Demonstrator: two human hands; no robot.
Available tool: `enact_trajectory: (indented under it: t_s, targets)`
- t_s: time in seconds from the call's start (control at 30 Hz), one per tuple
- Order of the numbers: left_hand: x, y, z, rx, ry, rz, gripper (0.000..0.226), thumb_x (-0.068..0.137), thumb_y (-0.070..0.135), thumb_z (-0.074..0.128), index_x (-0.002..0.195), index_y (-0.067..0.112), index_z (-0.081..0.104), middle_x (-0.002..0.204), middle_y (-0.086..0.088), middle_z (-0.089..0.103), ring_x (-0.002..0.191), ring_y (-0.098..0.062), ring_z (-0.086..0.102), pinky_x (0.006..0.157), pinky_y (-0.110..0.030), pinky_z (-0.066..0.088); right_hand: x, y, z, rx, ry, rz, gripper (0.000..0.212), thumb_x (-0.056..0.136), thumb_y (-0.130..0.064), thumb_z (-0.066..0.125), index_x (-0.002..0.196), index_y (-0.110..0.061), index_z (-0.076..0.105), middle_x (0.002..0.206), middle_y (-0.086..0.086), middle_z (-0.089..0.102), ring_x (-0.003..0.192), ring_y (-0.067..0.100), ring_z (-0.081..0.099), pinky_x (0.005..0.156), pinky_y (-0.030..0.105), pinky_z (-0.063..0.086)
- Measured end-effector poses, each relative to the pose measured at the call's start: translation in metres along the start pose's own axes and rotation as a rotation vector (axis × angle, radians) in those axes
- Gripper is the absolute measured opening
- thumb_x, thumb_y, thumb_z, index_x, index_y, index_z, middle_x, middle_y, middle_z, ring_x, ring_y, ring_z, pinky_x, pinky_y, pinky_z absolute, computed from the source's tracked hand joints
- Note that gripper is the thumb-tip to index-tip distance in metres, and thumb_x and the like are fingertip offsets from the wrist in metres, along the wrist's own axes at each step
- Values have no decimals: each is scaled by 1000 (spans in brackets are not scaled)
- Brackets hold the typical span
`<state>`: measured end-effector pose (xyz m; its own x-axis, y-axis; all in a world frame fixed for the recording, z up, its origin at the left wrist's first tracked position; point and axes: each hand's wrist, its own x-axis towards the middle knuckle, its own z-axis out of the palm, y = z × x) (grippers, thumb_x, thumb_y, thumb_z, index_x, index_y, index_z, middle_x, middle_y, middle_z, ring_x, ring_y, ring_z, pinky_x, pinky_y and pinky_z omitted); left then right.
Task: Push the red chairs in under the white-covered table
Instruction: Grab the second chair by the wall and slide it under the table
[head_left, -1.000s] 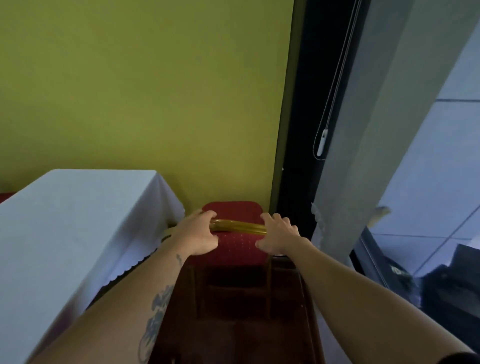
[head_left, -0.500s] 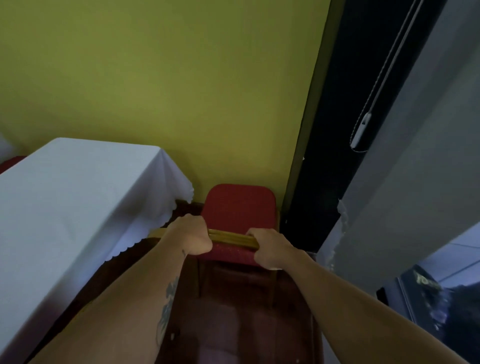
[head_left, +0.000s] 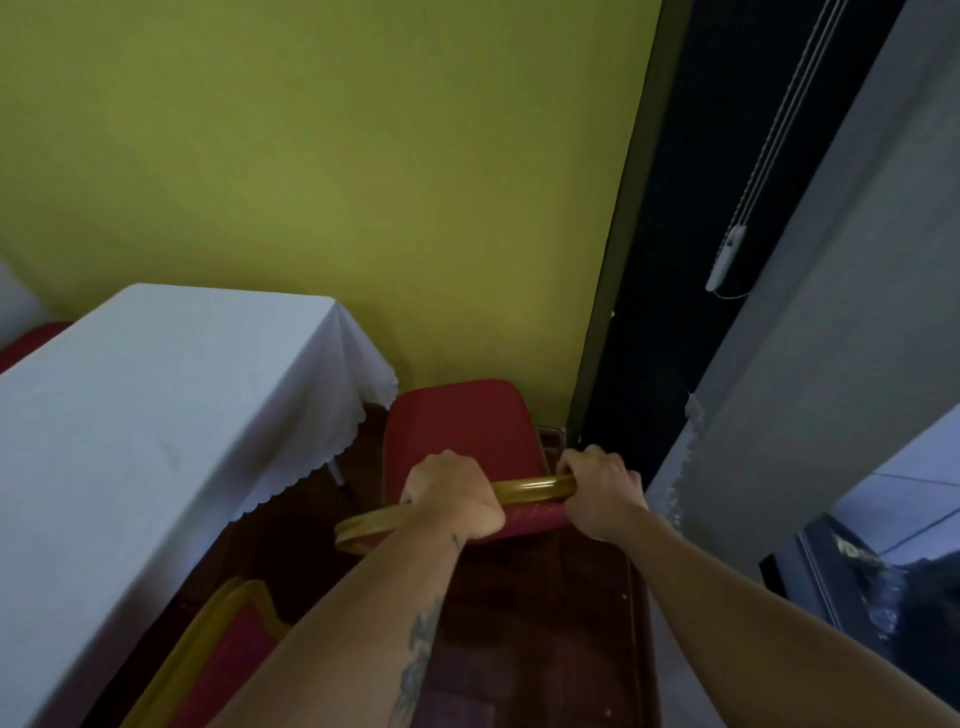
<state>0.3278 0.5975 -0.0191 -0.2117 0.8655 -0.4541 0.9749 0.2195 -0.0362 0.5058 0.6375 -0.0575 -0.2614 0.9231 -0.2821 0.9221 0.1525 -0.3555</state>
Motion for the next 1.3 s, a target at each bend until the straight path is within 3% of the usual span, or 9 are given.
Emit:
enact_trajectory:
  t_s: [0.13, 0.23, 0.3, 0.43, 0.57, 0.73, 1.0, 1.13, 1.3]
  targets:
    - [-17, 3, 8, -28, 45, 61, 36, 76, 33, 64, 103, 12, 73, 98, -7, 73, 90, -30, 72, 83, -42, 61, -17, 2, 12, 327, 44, 303, 84, 83, -19, 64, 154, -23, 19, 144, 15, 34, 132, 40, 38, 104, 55, 43]
    - [-23, -14, 15, -158, 84, 165, 8, 81, 20, 62, 88, 18, 65, 87, -1, 66, 78, -21, 65, 75, -35, 55, -30, -7, 18, 799, 88, 494, 93, 88, -13, 52, 160, -21, -7, 146, 21, 38, 116, 37, 55, 79, 44, 55]
    - [-21, -40, 28, -310, 41, 200, 18, 81, 12, 60, 95, 21, 66, 88, 2, 66, 77, -18, 64, 73, -35, 55, -35, -17, 21, 1029, 139, 580, 82, 95, -13, 44, 161, -20, -4, 138, 19, 51, 110, 35, 60, 76, 44, 55]
    - [-19, -105, 61, -394, 12, 99, 22, 80, 16, 58, 97, 24, 70, 89, 2, 72, 78, -18, 71, 75, -36, 62, -39, -40, 27, 1423, 119, 581, 57, 93, -11, 47, 148, -12, 36, 125, 19, 61, 104, 36, 66, 79, 54, 61]
    - [-28, -115, 66, -357, 60, 59, 21, 87, 14, 57, 104, 19, 68, 97, -1, 69, 88, -22, 70, 75, -34, 60, -45, -69, 34, 1625, -5, 603, 69, 87, -27, 73, 146, -14, 40, 130, 22, 59, 109, 47, 64, 81, 67, 58]
    - [-48, -97, 57, -242, -21, 96, 11, 87, 11, 57, 97, 17, 59, 109, -8, 67, 100, -28, 68, 81, -35, 58, -46, -89, 47, 1596, 111, 685, 85, 86, -20, 81, 148, -19, 23, 127, 21, 55, 111, 43, 63, 86, 68, 57]
    - [-65, -70, 54, -214, -129, 163, 27, 88, 13, 61, 113, 8, 69, 111, -11, 70, 99, -29, 69, 74, -33, 55, -46, -62, 32, 1455, 75, 613, 57, 84, -1, 62, 139, -5, 46, 88, 15, 60, 73, 29, 68, 62, 52, 63]
    - [-74, -53, 56, -203, -146, 197, 26, 87, 12, 64, 112, 5, 69, 112, -13, 71, 100, -30, 71, 77, -37, 57, -45, -43, 20, 1406, 1, 540, 13, 87, -1, 59, 97, -7, 53, 76, 13, 56, 71, 29, 64, 64, 56, 62]
    - [-82, -49, 58, -241, -144, 188, 27, 88, 8, 62, 113, 1, 68, 116, -16, 72, 105, -32, 71, 84, -40, 60, -33, -39, 13, 1332, -77, 468, 14, 89, 0, 57, 83, -9, 48, 71, 12, 53, 68, 29, 63, 73, 61, 61]
